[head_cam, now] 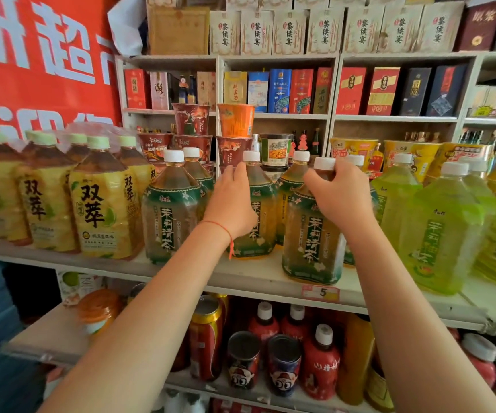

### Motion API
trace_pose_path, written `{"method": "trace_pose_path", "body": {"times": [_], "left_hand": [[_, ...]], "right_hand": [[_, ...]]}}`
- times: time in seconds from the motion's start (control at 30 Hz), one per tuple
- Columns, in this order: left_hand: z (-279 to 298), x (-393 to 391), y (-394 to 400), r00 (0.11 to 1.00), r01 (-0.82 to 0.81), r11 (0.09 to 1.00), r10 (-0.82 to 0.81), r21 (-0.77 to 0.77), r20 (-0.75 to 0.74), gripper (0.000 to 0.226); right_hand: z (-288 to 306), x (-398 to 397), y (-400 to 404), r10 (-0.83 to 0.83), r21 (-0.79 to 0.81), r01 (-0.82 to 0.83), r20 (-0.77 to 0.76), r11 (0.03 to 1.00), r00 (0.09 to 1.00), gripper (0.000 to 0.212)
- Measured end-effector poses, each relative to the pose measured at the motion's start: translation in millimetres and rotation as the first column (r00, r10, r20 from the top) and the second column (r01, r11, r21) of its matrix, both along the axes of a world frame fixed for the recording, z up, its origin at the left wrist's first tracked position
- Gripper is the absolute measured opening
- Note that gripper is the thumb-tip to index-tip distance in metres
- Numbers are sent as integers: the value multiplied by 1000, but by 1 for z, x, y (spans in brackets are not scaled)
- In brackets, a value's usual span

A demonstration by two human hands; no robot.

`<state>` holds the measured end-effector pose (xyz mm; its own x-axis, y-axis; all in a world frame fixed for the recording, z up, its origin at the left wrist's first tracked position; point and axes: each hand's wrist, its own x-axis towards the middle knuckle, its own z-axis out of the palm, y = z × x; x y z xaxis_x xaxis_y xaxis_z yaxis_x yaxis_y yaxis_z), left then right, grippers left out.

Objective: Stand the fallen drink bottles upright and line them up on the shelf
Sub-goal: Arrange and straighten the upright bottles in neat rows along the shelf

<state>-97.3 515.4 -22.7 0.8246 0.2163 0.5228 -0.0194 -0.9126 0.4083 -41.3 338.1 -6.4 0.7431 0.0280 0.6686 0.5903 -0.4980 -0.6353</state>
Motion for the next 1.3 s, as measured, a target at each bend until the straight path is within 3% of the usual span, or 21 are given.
{"method": "trace_pose_path", "body": {"times": [0.17, 0.3, 0.47, 0.6, 0.67, 0.77, 0.83, 0.9, 0.97, 1.03, 1.1, 1.17, 1.3], "left_hand": [[-7, 3, 5, 995, 82, 994, -78, -75, 62, 94], [-7, 8, 16, 977, 204, 928, -211, -311, 10, 104], [-17, 4, 9, 958, 288, 703, -209, -650, 198, 91], [-34, -7, -2, 938, 346, 408, -137, -845, 318, 47], [-45, -13, -3, 942, 336, 324, -129, -884, 310, 57], [-55, -22, -1, 944, 328, 318, -145, -890, 296, 50], [-55, -26, 0, 940, 334, 314, -178, -889, 290, 40], [-55, -26, 2, 937, 338, 306, -201, -890, 287, 49], [-55, -26, 2, 937, 335, 300, -204, -893, 284, 65], [-51, -28, 1, 934, 346, 301, -202, -889, 295, 76], [-47, -32, 2, 934, 344, 290, -207, -893, 292, 80], [-45, -34, 4, 934, 342, 269, -205, -900, 293, 77], [-45, -40, 5, 925, 361, 224, -209, -906, 317, 69]], "right_hand": [[-1, -2, -2, 26, -21, -26, 25, 999, 999, 20], [1, -5, -3, 207, 56, -205, -44, 977, 977, 24], [-3, -13, 17, 351, 137, -335, -109, 932, 930, 44], [-7, -22, 49, 372, 160, -357, -73, 920, 926, 48], [-11, -28, 61, 363, 158, -352, -40, 922, 931, 42], [-26, -36, 79, 330, 219, -313, -43, 924, 943, 31], [-39, -40, 83, 305, 320, -240, -172, 917, 937, 52], [-45, -40, 82, 393, 538, -114, -440, 835, 807, 89], [-49, -40, 79, 497, 662, -5, -558, 750, 664, 92], [-52, -41, 83, 497, 674, 29, -573, 738, 652, 84], [-55, -44, 89, 469, 654, 35, -577, 755, 669, 90], [-56, -47, 93, 468, 656, 35, -573, 754, 672, 94], [-59, -55, 94, 465, 671, 20, -534, 741, 706, 79]]}}
